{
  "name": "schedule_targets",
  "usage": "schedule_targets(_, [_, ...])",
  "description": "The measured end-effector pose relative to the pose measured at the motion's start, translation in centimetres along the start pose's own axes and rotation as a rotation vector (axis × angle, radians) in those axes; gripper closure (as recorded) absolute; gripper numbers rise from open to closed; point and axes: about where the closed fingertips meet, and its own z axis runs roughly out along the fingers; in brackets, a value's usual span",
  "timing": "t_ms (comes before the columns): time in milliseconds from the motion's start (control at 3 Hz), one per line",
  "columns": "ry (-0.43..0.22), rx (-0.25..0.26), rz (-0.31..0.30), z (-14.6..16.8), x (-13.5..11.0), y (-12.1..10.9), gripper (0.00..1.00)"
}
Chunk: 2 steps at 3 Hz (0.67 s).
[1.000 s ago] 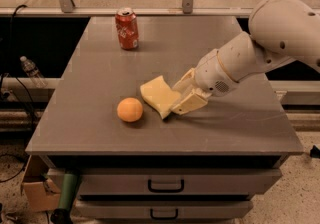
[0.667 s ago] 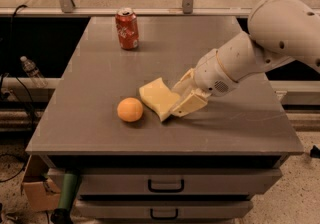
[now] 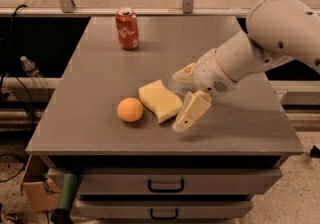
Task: Move sponge near orange
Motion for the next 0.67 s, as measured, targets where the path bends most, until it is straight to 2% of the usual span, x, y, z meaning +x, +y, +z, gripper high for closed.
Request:
schedule_targets(333, [0.029, 0.029, 0.006, -1.3, 0.6, 0.3, 0.00])
schedule_targets(667, [0.100, 0.077, 0.021, -4.0, 3.3, 0.3, 0.00])
